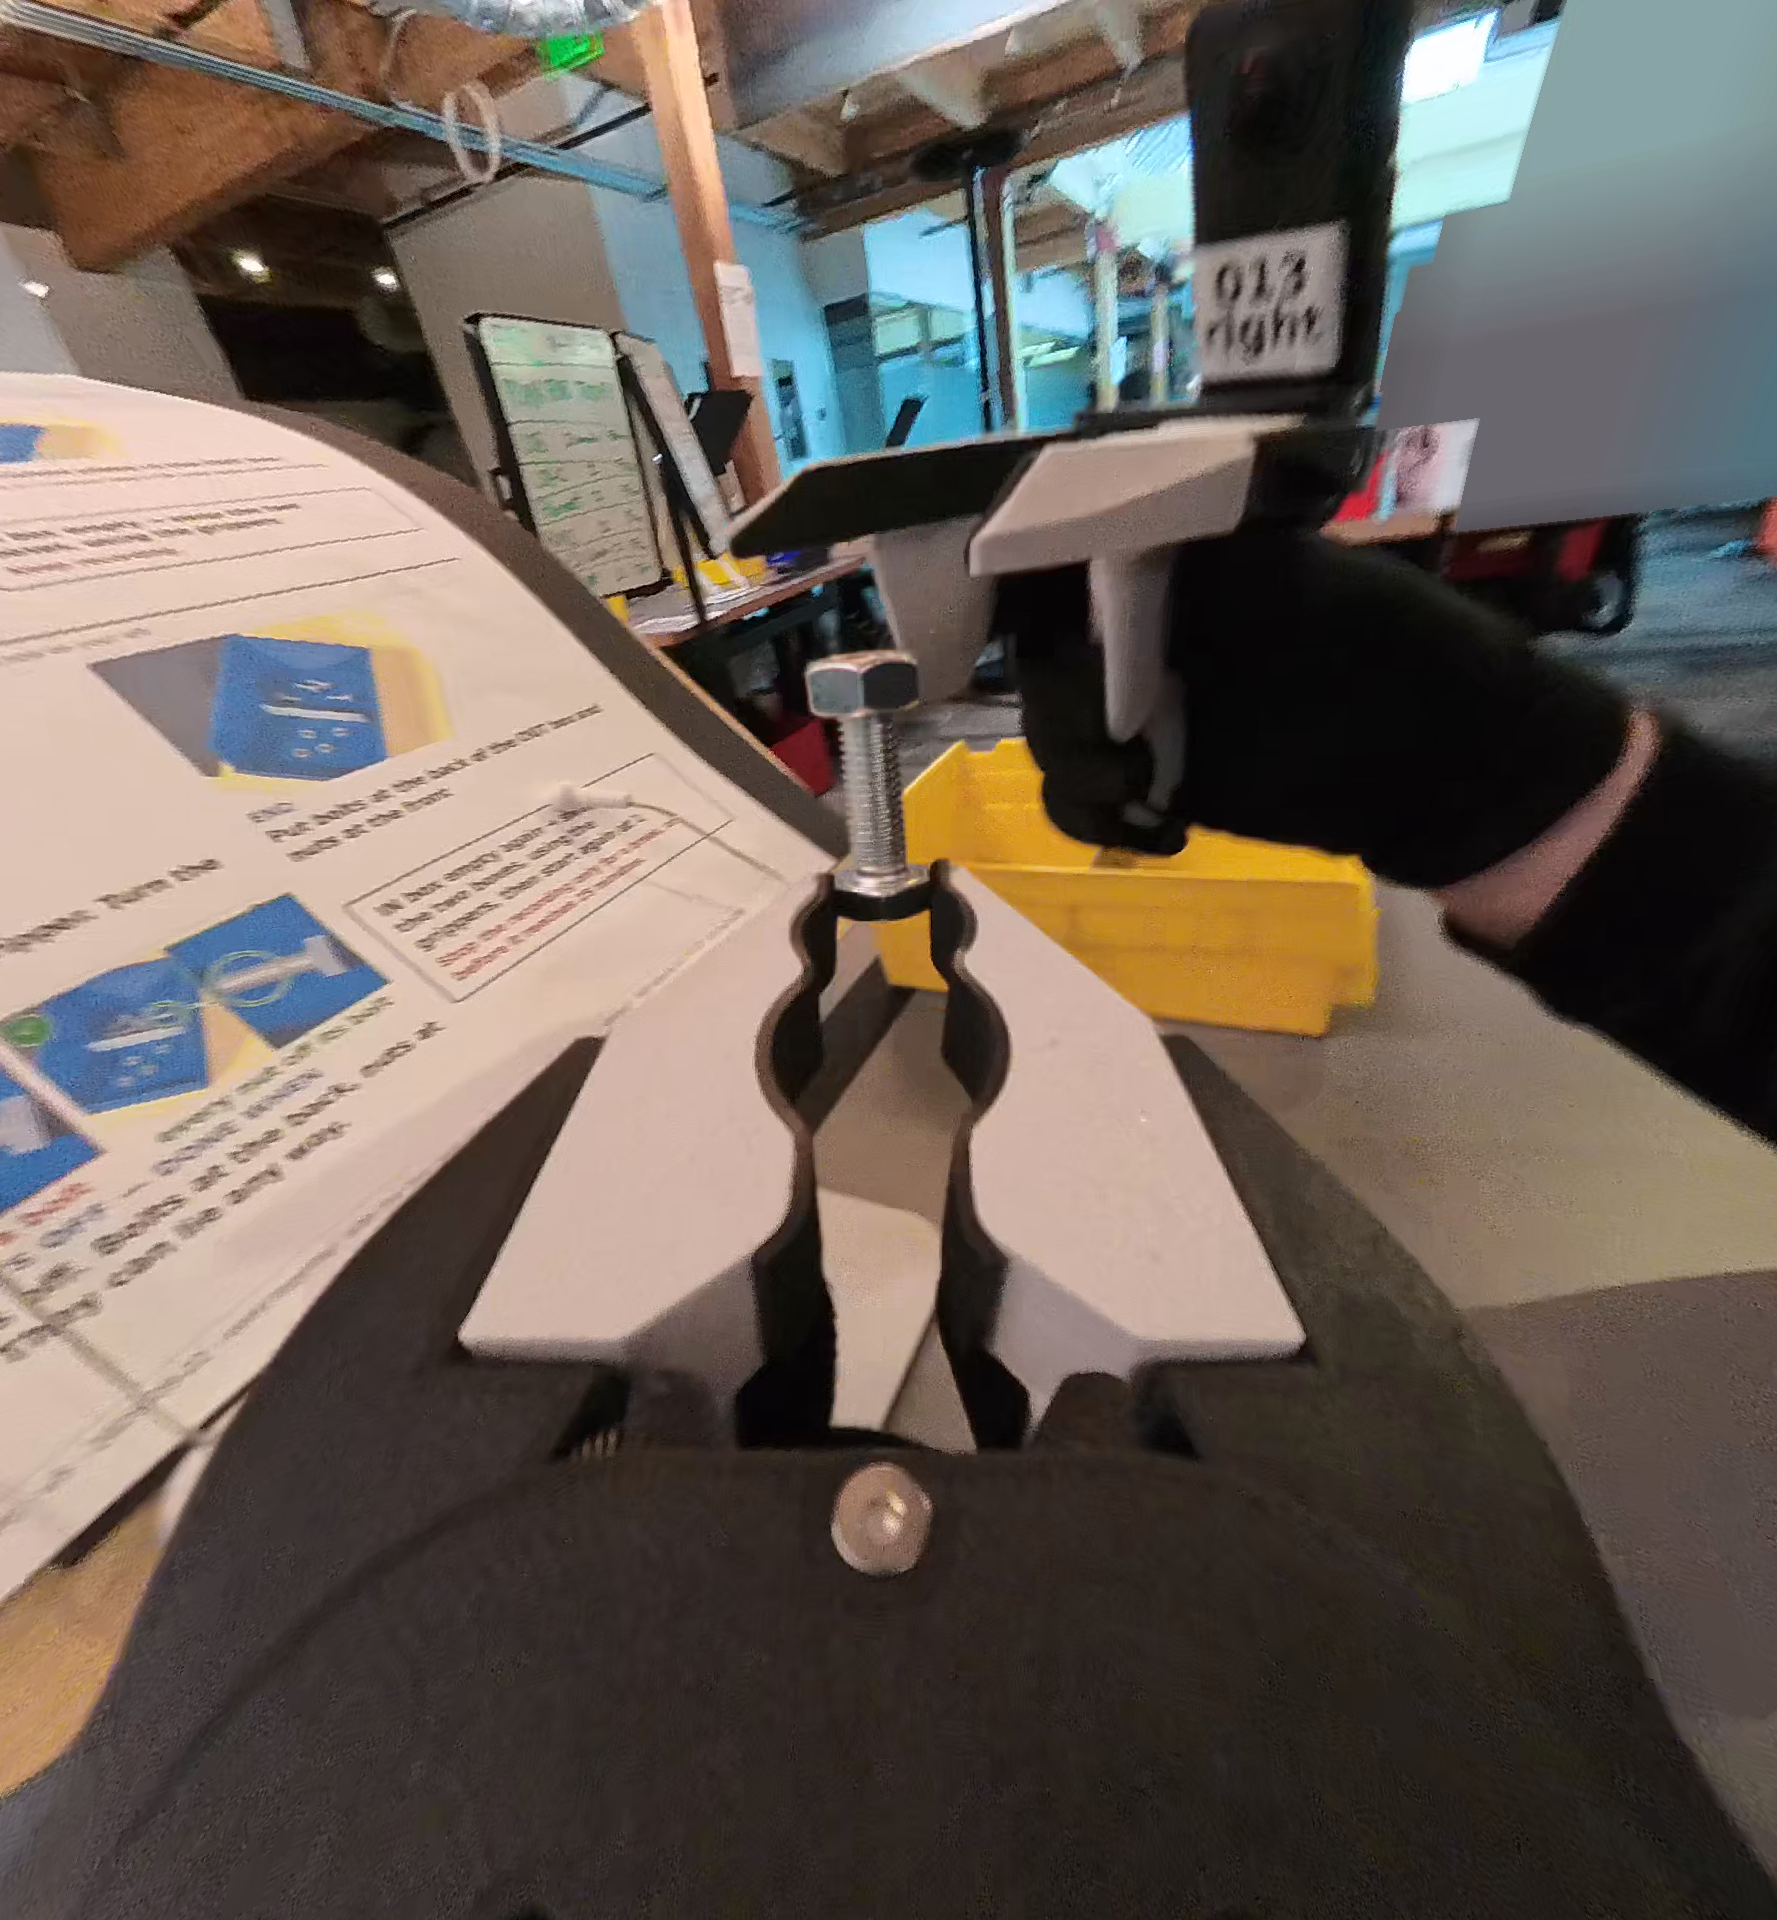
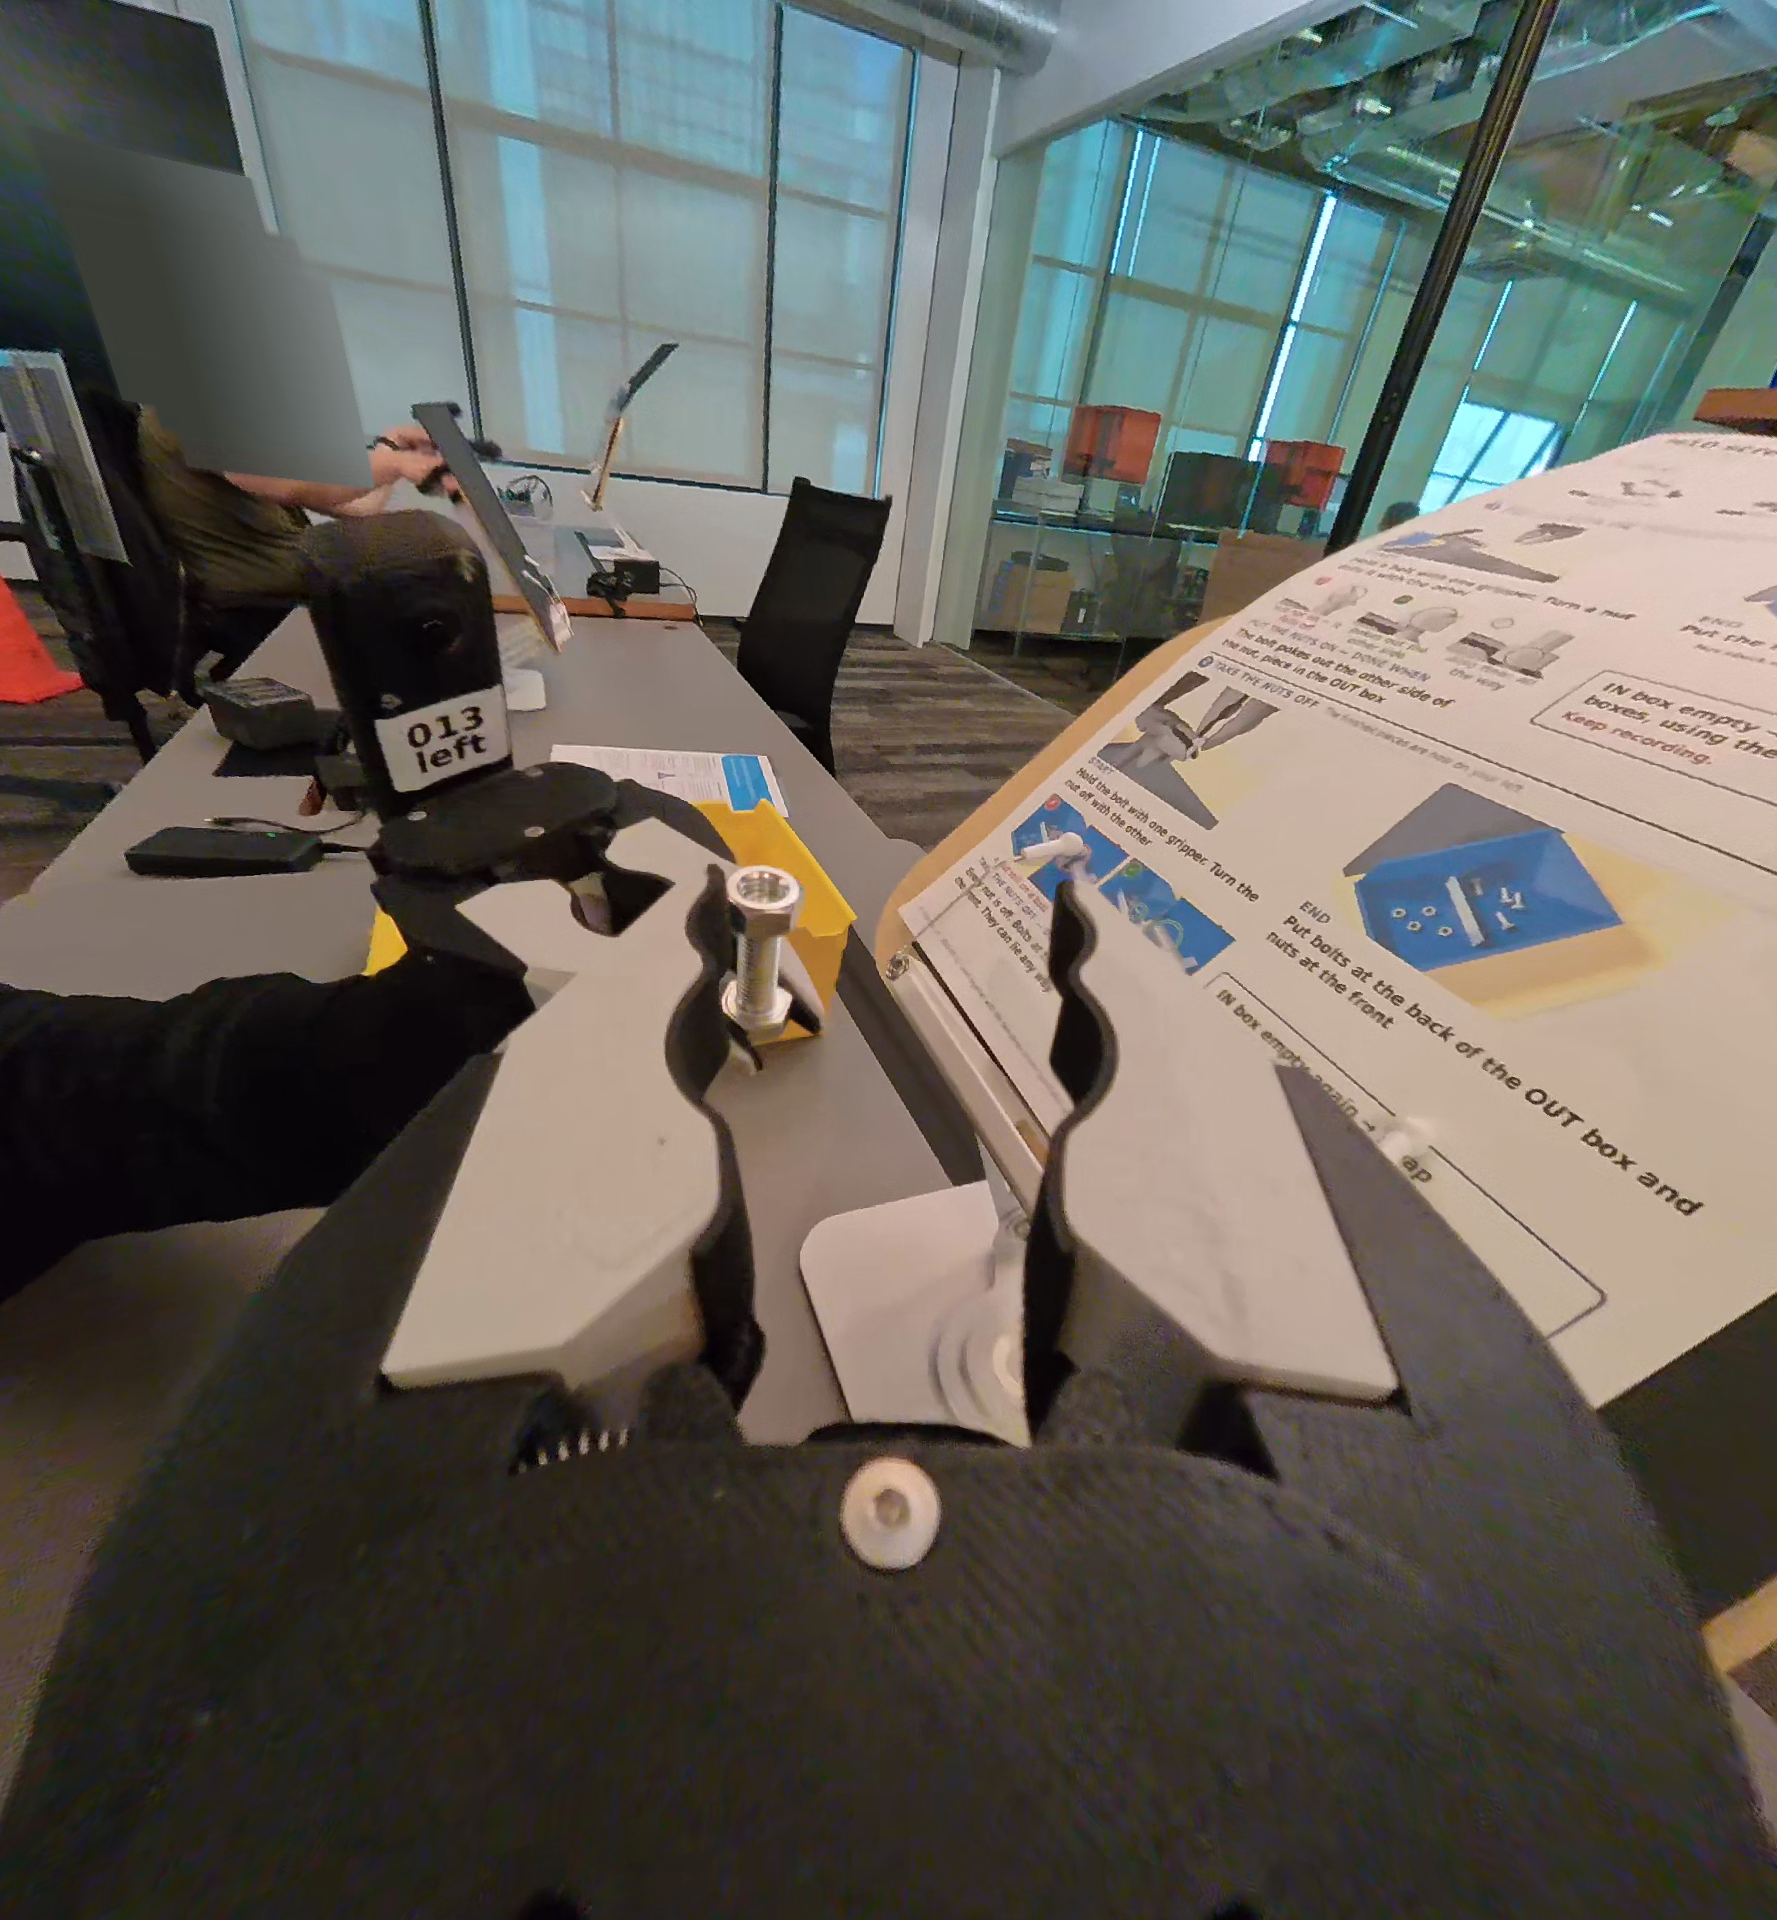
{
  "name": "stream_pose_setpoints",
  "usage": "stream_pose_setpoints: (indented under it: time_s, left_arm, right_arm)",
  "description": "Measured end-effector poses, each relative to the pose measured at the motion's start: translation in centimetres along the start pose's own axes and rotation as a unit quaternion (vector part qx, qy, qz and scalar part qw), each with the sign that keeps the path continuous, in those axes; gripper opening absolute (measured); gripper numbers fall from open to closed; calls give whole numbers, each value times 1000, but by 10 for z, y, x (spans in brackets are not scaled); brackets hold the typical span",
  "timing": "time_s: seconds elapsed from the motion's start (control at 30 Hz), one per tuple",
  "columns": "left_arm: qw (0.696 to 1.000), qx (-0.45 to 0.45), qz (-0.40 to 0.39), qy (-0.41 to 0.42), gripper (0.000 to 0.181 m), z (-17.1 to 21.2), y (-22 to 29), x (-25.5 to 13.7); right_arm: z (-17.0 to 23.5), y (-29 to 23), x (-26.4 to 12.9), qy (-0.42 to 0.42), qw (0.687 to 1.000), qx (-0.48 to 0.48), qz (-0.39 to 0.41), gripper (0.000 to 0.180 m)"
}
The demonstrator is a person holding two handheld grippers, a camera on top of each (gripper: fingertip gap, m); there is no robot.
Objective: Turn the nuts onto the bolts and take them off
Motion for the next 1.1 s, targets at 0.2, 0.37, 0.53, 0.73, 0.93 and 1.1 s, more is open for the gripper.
stream_pose_setpoints:
  time_s: [0.2,0.37,0.53,0.73,0.93,1.1]
  left_arm:
    - [993,65,-89,-43,15,8,-10,-4]
    - [979,124,-139,-80,15,11,-12,-5]
    - [972,147,-156,-92,16,12,-12,-5]
    - [967,163,-165,-101,15,11,-11,-6]
    - [966,169,-163,-108,15,12,-10,-5]
    - [966,173,-152,-117,16,12,-9,-5]
  right_arm:
    - [-3,-9,2,-73,997,-15,31,50]
    - [9,-20,22,-126,992,6,3,40]
    - [11,-21,33,-148,989,27,6,36]
    - [9,-22,42,-161,987,20,3,30]
    - [6,-23,44,-180,984,-2,5,21]
    - [5,-19,44,-204,978,-33,-1,16]
Point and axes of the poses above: each gripper's, where its closed fingertips meet, x out along the fingers, z out of its underside, y = z × x across the jaws, the point moved 7 cm from there along -x, back along the fingers, and after that the axes turned 13 degrees about -y, right-handed, at the moved point
